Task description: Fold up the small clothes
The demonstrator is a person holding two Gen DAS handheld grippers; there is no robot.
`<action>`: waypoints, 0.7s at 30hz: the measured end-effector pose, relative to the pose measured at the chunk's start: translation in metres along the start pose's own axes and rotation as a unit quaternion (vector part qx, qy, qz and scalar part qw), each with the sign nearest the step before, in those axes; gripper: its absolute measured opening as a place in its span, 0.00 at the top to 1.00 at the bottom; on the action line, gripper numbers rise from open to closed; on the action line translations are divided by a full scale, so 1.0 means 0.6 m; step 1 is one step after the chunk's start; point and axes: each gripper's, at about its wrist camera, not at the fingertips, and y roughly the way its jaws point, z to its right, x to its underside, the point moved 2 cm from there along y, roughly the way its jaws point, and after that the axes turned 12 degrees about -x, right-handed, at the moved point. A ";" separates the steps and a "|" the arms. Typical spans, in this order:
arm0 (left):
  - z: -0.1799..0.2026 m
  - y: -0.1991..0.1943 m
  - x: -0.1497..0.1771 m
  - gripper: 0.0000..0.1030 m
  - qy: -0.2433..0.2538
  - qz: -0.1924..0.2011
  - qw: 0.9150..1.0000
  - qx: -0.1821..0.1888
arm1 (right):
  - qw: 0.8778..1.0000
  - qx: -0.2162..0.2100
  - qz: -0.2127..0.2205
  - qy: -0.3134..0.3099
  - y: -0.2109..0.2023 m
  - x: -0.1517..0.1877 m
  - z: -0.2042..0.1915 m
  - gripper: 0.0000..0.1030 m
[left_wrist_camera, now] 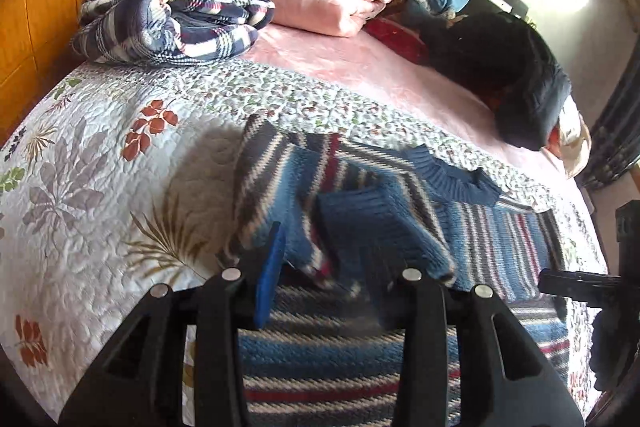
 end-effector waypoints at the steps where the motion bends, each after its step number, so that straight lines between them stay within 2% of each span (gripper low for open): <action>1: -0.004 0.018 -0.004 0.64 0.005 -0.006 1.000 -0.010 | 1.000 -0.001 -0.002 -0.004 0.011 -0.008 -0.013 0.41; 4: -0.020 0.061 0.002 0.66 0.005 -0.026 0.999 -0.034 | 1.000 -0.019 -0.015 -0.006 0.046 -0.030 -0.043 0.41; 10: -0.039 0.117 0.030 0.66 0.000 -0.062 0.998 -0.031 | 0.999 -0.021 -0.041 -0.006 0.110 -0.047 -0.074 0.41; 15: -0.034 0.121 0.040 0.66 0.020 -0.052 0.998 -0.035 | 0.998 -0.033 -0.060 0.015 0.162 -0.059 -0.081 0.41; 20: -0.068 0.081 0.030 0.66 -0.046 -0.032 0.998 -0.009 | 0.994 -0.040 -0.088 0.045 0.218 -0.067 -0.076 0.37; 21: -0.076 0.071 0.028 0.65 -0.057 -0.026 0.998 -0.010 | 0.995 -0.035 -0.087 0.041 0.223 -0.068 -0.078 0.41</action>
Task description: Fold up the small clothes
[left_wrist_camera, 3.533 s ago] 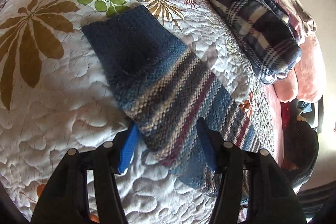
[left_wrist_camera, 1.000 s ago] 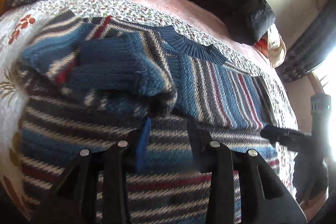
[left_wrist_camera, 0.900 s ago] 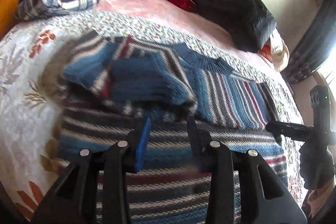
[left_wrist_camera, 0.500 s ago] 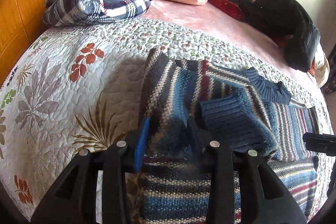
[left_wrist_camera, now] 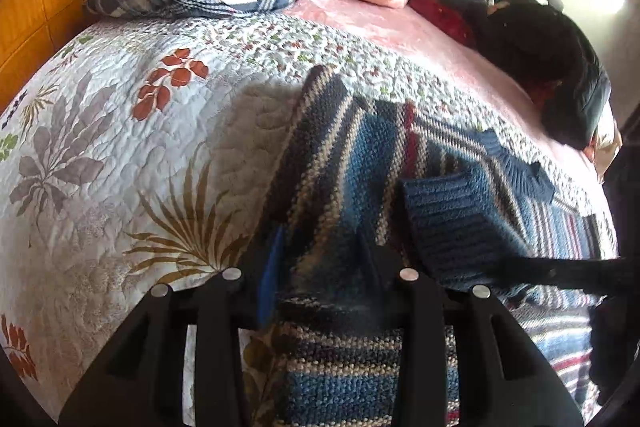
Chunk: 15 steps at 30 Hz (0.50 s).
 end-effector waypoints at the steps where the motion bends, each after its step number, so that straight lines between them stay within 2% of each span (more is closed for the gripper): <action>1: -0.006 -0.009 -0.002 0.65 -0.007 0.006 1.000 -0.002 | 1.000 0.005 0.002 -0.013 0.002 -0.001 -0.006 0.61; 4: -0.015 -0.028 -0.009 0.65 -0.010 0.017 1.000 -0.006 | 1.000 -0.008 0.008 -0.022 -0.007 -0.004 -0.014 0.79; 8: -0.015 -0.041 -0.022 0.65 -0.014 0.028 1.000 -0.003 | 0.999 -0.035 0.031 -0.028 -0.053 -0.001 -0.019 0.83; 15: 0.045 -0.035 -0.021 0.65 0.021 0.031 0.999 0.015 | 0.997 -0.032 0.070 -0.028 -0.138 0.003 0.012 0.83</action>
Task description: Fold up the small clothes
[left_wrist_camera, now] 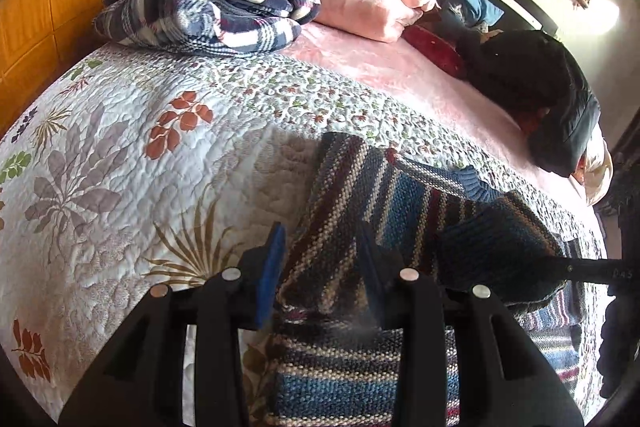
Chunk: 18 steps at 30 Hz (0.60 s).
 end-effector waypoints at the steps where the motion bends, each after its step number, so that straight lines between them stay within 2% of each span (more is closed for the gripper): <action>1: 0.013 0.003 0.004 0.65 0.009 0.000 1.000 0.002 | 1.000 0.009 0.003 0.003 -0.006 -0.001 0.011 0.83; 5: 0.065 0.022 0.019 0.65 0.042 -0.007 0.999 0.013 | 0.999 0.018 0.001 0.036 -0.006 0.004 0.065 0.83; 8: 0.086 0.049 0.031 0.65 0.053 -0.030 0.998 0.017 | 0.998 0.030 -0.010 0.048 0.010 0.014 0.098 0.83; 14: 0.076 0.102 0.049 0.65 0.037 -0.079 0.996 0.020 | 0.998 0.025 -0.012 0.059 0.018 0.021 0.122 0.81; 16: 0.072 0.098 0.051 0.65 0.031 -0.079 0.996 0.026 | 0.998 0.053 -0.009 0.039 0.004 0.022 0.109 0.71; 18: 0.066 0.082 0.051 0.65 0.021 -0.076 0.996 0.034 | 0.994 0.109 0.010 -0.004 -0.017 0.022 0.078 0.65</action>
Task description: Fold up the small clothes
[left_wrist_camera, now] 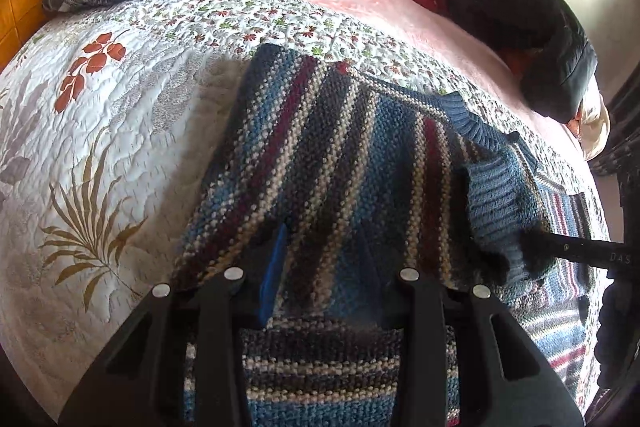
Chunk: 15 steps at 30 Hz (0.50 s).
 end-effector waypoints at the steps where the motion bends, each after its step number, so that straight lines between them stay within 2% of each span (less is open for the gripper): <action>1: -0.004 -0.011 0.002 0.64 -0.006 0.005 1.000 0.006 | 1.000 0.018 0.010 -0.023 -0.011 0.000 -0.015 0.62; 4: -0.014 -0.031 0.013 0.63 -0.010 0.013 1.000 0.010 | 0.996 0.025 0.005 -0.087 -0.021 0.002 -0.071 0.60; 8: -0.017 -0.031 0.020 0.63 -0.006 0.005 1.000 0.011 | 0.986 0.014 -0.047 -0.157 0.026 0.010 -0.147 0.53; 10: -0.014 -0.026 0.018 0.63 -0.002 0.002 1.000 0.009 | 0.981 0.035 -0.061 -0.183 0.055 0.015 -0.170 0.50; 14: -0.015 -0.005 0.015 0.63 0.001 -0.012 1.000 0.007 | 0.978 0.067 -0.082 -0.182 0.100 0.015 -0.168 0.50; 15: -0.015 -0.001 0.015 0.63 0.003 -0.013 1.000 0.006 | 0.978 0.067 -0.083 -0.177 0.105 0.016 -0.161 0.55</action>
